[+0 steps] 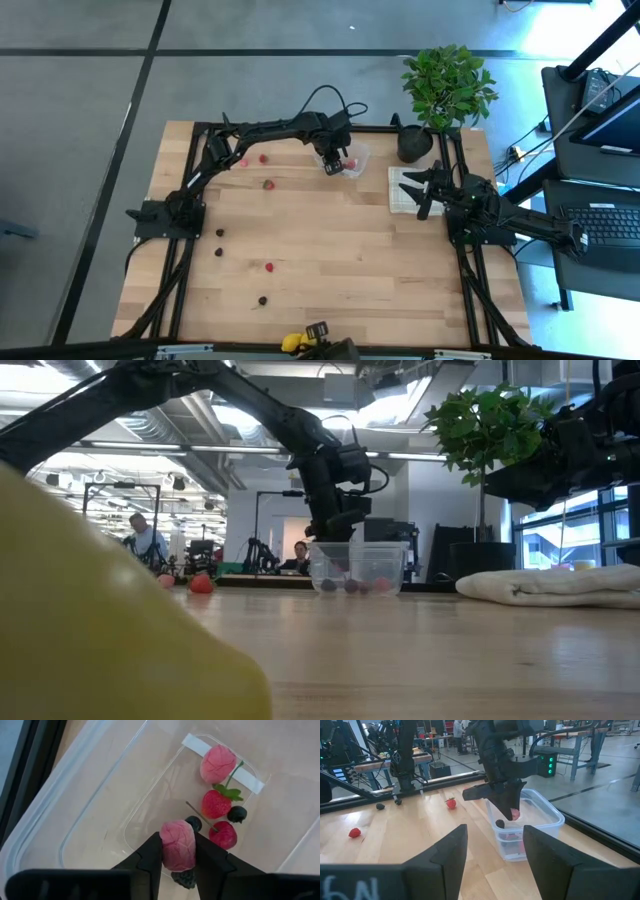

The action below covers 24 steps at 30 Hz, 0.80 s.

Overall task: Pick and placing Produce into tupperware
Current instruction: Put the bottom peach into the transparent container

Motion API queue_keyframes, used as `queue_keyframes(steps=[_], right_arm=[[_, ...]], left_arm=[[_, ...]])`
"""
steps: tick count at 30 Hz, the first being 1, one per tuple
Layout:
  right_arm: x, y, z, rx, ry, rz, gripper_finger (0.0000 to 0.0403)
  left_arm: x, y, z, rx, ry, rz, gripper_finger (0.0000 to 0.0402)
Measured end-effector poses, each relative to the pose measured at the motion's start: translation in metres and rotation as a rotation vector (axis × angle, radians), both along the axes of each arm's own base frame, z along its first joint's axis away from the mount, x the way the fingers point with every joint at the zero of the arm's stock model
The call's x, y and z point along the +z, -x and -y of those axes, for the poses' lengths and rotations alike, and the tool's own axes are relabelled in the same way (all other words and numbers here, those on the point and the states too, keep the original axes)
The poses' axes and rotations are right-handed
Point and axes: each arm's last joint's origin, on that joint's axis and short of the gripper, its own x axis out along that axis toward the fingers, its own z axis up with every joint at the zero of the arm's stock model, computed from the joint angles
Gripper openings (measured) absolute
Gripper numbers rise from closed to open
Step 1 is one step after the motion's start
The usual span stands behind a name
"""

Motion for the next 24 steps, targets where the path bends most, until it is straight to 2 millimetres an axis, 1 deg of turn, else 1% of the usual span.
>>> queue_keyframes(steps=[7,17,24], right_arm=[[0.0000,0.0000,0.0000,0.000,0.000,0.000,0.0195],[0.0000,0.0000,0.0000,0.000,0.000,0.000,0.0195],[0.0000,0.0000,0.0000,0.000,0.000,0.000,0.0195]], left_arm=[[-0.0001,0.0000,0.0000,0.000,0.000,0.000,0.0103],[-0.0001,0.0000,0.0000,-0.001,0.001,0.000,0.0084],[-0.0002,0.0001,0.0001,-0.001,0.001,0.000,0.0098]])
